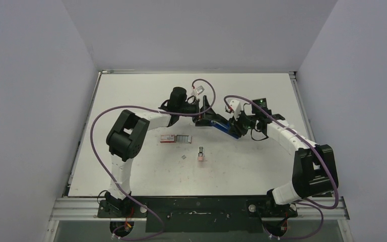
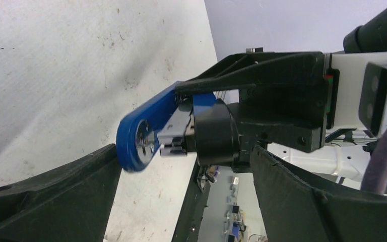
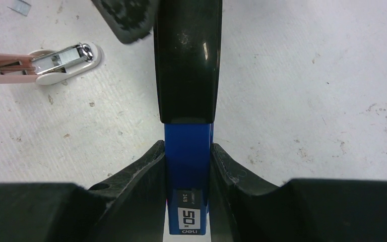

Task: Load the staples into the stapler
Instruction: Close the stapler at the center of the board.

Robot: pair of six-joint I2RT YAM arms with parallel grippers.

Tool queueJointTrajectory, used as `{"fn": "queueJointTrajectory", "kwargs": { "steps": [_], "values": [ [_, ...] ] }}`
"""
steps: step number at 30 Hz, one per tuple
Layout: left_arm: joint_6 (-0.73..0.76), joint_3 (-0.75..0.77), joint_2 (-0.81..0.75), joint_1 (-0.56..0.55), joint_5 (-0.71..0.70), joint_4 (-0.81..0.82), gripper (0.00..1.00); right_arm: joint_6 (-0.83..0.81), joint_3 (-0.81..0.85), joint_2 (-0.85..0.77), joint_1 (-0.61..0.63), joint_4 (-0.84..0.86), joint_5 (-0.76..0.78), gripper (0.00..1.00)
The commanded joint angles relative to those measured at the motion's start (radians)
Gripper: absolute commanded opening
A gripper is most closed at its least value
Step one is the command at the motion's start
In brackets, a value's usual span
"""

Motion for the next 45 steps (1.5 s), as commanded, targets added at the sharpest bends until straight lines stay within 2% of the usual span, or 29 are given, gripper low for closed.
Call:
{"fn": "queueJointTrajectory", "kwargs": {
  "steps": [1,11,17,20,21,22,23,24,32,36,39,43,45],
  "values": [
    [-0.055,0.063,0.025,-0.006,0.061,0.063,0.97,0.033,0.06,-0.065,0.033,0.064,-0.073,0.05],
    [-0.143,0.077,0.052,-0.01,0.099,0.118,0.97,0.032,0.071,-0.059,0.069,0.063,-0.005,0.05],
    [-0.152,0.062,0.047,-0.01,0.101,0.118,1.0,0.032,0.065,-0.057,0.073,0.077,0.038,0.05],
    [-0.153,0.06,0.049,-0.013,0.104,0.117,0.87,0.037,0.062,-0.056,0.077,0.085,0.046,0.05],
    [-0.157,0.062,0.051,-0.015,0.109,0.12,0.73,0.037,0.06,-0.056,0.079,0.087,0.048,0.05],
    [-0.168,0.064,0.057,-0.017,0.12,0.142,0.5,0.038,0.058,-0.056,0.083,0.089,0.051,0.05],
    [-0.196,0.064,0.065,-0.019,0.132,0.173,0.12,0.04,0.054,-0.056,0.087,0.092,0.053,0.05],
    [-0.212,0.063,0.07,-0.021,0.139,0.185,0.0,0.042,0.051,-0.057,0.088,0.097,0.055,0.05],
    [-0.196,0.061,0.06,-0.021,0.142,0.168,0.01,0.039,0.033,-0.052,0.085,0.111,0.071,0.05],
    [-0.105,0.07,0.04,-0.02,0.126,0.078,0.47,0.024,0.042,-0.05,0.08,0.092,0.069,0.05],
    [-0.05,0.065,0.021,-0.015,0.114,0.04,0.69,0.012,0.048,-0.05,0.068,0.067,0.057,0.05],
    [0.021,0.074,-0.001,-0.007,0.092,-0.033,0.92,-0.01,0.054,-0.053,0.054,0.033,0.05,0.05],
    [0.06,0.074,-0.015,-0.002,0.082,-0.072,0.97,-0.019,0.054,-0.057,0.048,0.02,0.052,0.05]
  ]
}}
